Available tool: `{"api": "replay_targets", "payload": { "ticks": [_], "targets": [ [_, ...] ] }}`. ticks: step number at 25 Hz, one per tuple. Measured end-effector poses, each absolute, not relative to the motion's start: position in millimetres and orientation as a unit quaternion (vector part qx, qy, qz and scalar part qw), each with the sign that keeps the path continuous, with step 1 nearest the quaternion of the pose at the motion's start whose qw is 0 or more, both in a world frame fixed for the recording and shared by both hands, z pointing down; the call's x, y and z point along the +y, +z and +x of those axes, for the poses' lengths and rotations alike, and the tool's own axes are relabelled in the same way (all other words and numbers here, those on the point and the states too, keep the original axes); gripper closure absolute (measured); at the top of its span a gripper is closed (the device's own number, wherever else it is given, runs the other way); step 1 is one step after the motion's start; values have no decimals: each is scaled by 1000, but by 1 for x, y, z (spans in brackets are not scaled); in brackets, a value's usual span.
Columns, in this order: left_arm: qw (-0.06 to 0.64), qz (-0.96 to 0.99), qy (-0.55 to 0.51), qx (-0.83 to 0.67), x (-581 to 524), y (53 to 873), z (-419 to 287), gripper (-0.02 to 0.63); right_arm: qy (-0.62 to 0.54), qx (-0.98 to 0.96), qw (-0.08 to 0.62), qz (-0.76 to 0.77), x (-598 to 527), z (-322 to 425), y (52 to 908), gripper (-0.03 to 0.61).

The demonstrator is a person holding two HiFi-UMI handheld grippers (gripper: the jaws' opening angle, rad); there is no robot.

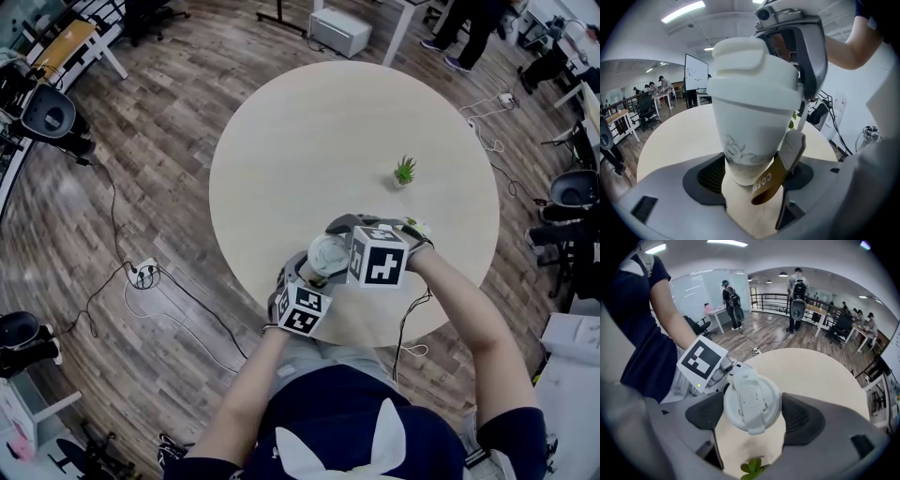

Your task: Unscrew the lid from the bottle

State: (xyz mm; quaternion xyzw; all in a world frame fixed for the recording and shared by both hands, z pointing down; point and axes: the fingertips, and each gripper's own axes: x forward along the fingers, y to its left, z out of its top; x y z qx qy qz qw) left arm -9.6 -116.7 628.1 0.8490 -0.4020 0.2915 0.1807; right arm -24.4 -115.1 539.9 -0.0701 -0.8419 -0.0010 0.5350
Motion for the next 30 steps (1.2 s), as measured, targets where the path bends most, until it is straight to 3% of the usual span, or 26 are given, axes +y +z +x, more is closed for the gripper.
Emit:
{"api": "replay_targets", "payload": {
  "ticks": [6,11,15,25,30],
  "targets": [
    [181,848,293,-402,-116,629,-15,278,-73,-798,583,-136,-112,-28,543,186],
    [181,847,296,-402,-114,632,-13,278,-87,-802,576,-134,-110,-27,545,179],
    [180,847,298,-402,-115,632,-14,279,-68,-845,525,-78,-110,-32,541,169],
    [182,845,302,-402,-115,632,-17,279,67,-928,307,201,-123,-40,506,141],
    [181,844,304,-403,-116,633,-18,281,101,-907,273,306,-129,-34,516,137]
  ]
}}
